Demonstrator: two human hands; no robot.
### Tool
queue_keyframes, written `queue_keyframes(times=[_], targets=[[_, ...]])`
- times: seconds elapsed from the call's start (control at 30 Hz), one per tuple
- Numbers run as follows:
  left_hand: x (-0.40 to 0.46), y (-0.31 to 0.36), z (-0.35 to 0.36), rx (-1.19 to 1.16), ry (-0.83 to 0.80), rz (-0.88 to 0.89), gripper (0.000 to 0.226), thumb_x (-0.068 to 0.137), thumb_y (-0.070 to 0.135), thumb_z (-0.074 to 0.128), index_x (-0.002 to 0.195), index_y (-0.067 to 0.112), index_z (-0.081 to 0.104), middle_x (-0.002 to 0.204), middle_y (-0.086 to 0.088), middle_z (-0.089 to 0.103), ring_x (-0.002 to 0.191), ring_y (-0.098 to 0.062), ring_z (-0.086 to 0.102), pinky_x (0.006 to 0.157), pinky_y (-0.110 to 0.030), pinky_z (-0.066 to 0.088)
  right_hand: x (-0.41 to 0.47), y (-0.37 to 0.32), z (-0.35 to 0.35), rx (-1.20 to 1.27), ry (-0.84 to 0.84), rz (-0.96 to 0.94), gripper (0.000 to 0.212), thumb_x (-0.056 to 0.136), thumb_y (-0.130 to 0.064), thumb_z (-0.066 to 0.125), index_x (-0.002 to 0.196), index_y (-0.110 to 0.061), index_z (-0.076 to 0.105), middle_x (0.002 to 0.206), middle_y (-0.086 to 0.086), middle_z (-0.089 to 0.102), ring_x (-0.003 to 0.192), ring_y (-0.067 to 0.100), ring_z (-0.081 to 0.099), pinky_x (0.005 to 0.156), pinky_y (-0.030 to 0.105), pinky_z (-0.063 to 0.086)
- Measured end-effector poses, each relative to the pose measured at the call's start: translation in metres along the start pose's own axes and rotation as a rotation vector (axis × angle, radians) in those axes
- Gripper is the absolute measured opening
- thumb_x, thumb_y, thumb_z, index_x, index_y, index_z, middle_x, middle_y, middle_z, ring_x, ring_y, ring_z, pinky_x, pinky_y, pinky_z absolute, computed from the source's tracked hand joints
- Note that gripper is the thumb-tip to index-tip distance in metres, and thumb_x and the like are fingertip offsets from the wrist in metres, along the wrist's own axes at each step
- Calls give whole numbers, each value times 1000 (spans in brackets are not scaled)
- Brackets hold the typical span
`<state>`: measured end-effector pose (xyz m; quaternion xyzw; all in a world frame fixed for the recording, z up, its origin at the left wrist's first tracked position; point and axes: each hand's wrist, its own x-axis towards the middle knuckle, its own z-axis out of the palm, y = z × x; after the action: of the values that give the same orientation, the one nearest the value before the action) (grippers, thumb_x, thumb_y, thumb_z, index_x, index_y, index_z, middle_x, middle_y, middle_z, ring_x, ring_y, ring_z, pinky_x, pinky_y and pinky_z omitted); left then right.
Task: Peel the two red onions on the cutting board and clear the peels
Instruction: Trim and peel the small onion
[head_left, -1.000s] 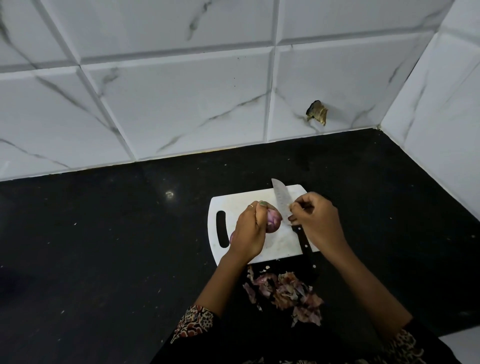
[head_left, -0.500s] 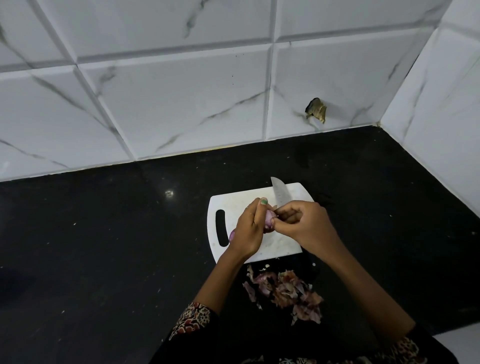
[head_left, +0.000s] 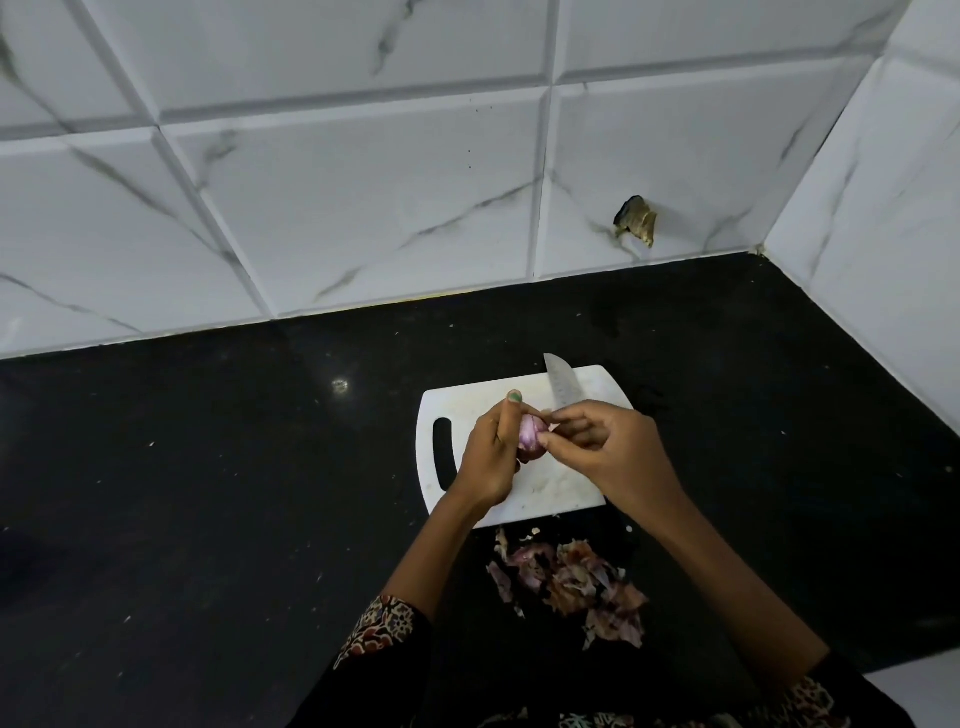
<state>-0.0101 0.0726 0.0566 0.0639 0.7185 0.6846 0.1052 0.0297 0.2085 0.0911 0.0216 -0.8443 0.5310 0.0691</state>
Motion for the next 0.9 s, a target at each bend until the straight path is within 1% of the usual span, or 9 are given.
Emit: queue_keyframes(times=[0.1, 0.17, 0.27, 0.33, 0.4, 0.57, 0.73, 0.83, 0.9], targets=[[1, -1, 4, -26, 59, -1, 52, 105, 24, 27, 81, -13, 55, 72, -11, 58, 71, 0, 61, 60, -15, 48, -3, 0, 10, -125, 61, -131, 17, 79, -9, 73, 96, -6, 73, 87, 3, 73, 75, 9, 69, 68, 23, 56], [2, -1, 6, -27, 93, 3, 50, 105, 23, 28, 79, -9, 56, 77, -12, 60, 83, -5, 63, 64, -14, 50, -5, 3, 15, -227, 129, -197, 13, 81, -9, 70, 93, -6, 73, 84, 3, 72, 73, 10, 68, 66, 27, 57], [1, -1, 6, -29, 100, 2, 49, 105, 22, 28, 72, 0, 55, 78, -7, 61, 78, -10, 60, 65, -13, 47, -6, 6, 19, -290, 159, -252, 11, 82, -10, 68, 91, -7, 72, 82, 3, 71, 72, 11, 66, 63, 26, 55], [1, -1, 3, -19, 87, -23, 49, 105, 26, 27, 82, -3, 58, 79, -4, 62, 75, -9, 59, 66, -17, 47, -6, 5, 18, -292, 166, -254, 9, 84, -11, 67, 91, -8, 71, 83, 1, 70, 72, 10, 64, 64, 20, 52], [-1, 1, 3, -11, 74, -40, 49, 105, 29, 27, 90, -4, 60, 79, -4, 63, 70, -7, 58, 64, -19, 46, -4, 5, 17, -284, 169, -248, 7, 85, -10, 65, 90, -8, 69, 84, 1, 68, 74, 10, 63, 66, 19, 50], [-7, 10, 5, -2, 41, -35, 45, 105, 31, 26, 84, 8, 59, 72, -4, 59, 58, -4, 51, 55, -18, 41, -1, 4, 19, -242, 177, -187, 6, 89, -6, 59, 93, -7, 64, 89, 0, 63, 80, 12, 60, 70, 20, 50], [-8, 13, 4, -11, 33, -82, 41, 103, 37, 30, 85, 19, 62, 72, 1, 62, 59, -5, 54, 51, -19, 40, 3, 4, 18, -57, 175, 39, 9, 90, -5, 56, 88, -13, 59, 88, -2, 62, 84, 10, 60, 71, 24, 52], [-9, 17, 2, -31, -12, -124, 33, 101, 35, 39, 93, 15, 65, 81, -2, 66, 65, -9, 61, 51, -19, 46, 7, 4, 14, -88, 219, 78, 7, 90, -5, 55, 87, -11, 57, 81, -6, 59, 78, 6, 58, 65, 10, 47], [-9, 21, 2, -61, -65, -157, 28, 97, 32, 51, 98, 8, 66, 82, -2, 67, 69, -9, 64, 55, -19, 49, 8, 3, 11, -109, 229, 56, 6, 90, -6, 56, 87, -10, 58, 80, -4, 61, 76, 5, 59, 63, 7, 45]])
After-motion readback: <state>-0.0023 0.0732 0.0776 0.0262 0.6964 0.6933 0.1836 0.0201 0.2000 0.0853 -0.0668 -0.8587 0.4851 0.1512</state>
